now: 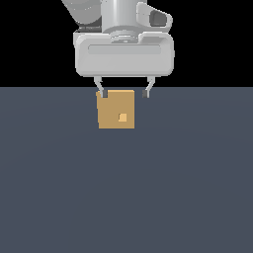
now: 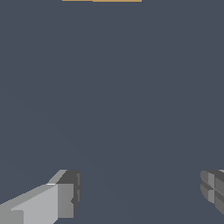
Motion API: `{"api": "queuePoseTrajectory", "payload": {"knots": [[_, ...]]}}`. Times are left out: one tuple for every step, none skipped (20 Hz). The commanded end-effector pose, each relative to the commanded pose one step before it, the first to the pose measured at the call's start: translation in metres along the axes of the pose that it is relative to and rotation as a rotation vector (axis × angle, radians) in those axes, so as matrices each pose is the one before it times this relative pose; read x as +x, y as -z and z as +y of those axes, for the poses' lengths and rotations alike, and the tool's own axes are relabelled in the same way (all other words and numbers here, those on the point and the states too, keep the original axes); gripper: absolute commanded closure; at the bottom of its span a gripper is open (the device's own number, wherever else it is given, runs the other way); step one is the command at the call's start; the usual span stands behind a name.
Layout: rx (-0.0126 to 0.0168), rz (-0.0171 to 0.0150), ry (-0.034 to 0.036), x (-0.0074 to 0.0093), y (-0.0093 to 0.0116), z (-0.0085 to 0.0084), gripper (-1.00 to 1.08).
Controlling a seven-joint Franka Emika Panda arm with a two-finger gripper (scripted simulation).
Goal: Insert the peg into the horizontal hole in a box.
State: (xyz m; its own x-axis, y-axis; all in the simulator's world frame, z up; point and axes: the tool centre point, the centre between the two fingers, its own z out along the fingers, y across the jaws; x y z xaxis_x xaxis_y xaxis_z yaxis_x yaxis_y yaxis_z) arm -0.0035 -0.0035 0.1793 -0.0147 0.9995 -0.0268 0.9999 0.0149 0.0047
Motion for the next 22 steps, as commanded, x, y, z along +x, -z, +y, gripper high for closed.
{"api": "queuePoseTrajectory", "payload": {"knots": [[0.00000,0.00000,0.00000,-0.00001,-0.00001,0.00001,-0.92],[0.00000,0.00001,-0.00195,-0.00070,-0.00023,0.00010,-0.92],[0.00009,0.00007,-0.00573,-0.00203,-0.00074,0.00032,-0.92],[0.00015,0.00012,-0.00971,-0.00347,-0.00123,0.00053,-0.92],[0.00021,0.00017,-0.01370,-0.00489,-0.00174,0.00073,-0.92],[0.00028,0.00023,-0.01788,-0.00638,-0.00227,0.00094,-0.92],[0.00035,0.00030,-0.02216,-0.00791,-0.00281,0.00115,-0.92],[0.00041,0.00037,-0.02636,-0.00941,-0.00334,0.00135,-0.92],[0.00048,0.00044,-0.03047,-0.01087,-0.00386,0.00153,-0.92],[0.00054,0.00052,-0.03446,-0.01230,-0.00436,0.00170,-0.92],[0.00060,0.00061,-0.03834,-0.01368,-0.00485,0.00185,-0.92],[0.00067,0.00070,-0.04209,-0.01501,-0.00532,0.00199,-0.92],[0.00074,0.00080,-0.04574,-0.01631,-0.00578,0.00212,-0.92],[0.00081,0.00090,-0.04920,-0.01755,-0.00621,0.00222,-0.92],[0.00084,0.00096,-0.05012,-0.01786,-0.00633,0.00223,-0.92],[0.00086,0.00100,-0.05007,-0.01784,-0.00632,0.00220,-0.92],[0.00089,0.00104,-0.05004,-0.01782,-0.00632,0.00216,-0.92],[0.00091,0.00108,-0.04993,-0.01778,-0.00631,0.00212,-0.92],[0.00095,0.00113,-0.04976,-0.01771,-0.00630,0.00207,-0.92],[0.00098,0.00117,-0.04949,-0.01762,-0.00627,0.00201,-0.92],[0.00095,0.00112,-0.04621,-0.01644,-0.00587,0.00186,-0.92],[0.00090,0.00106,-0.04205,-0.01496,-0.00535,0.00167,-0.92]]}}
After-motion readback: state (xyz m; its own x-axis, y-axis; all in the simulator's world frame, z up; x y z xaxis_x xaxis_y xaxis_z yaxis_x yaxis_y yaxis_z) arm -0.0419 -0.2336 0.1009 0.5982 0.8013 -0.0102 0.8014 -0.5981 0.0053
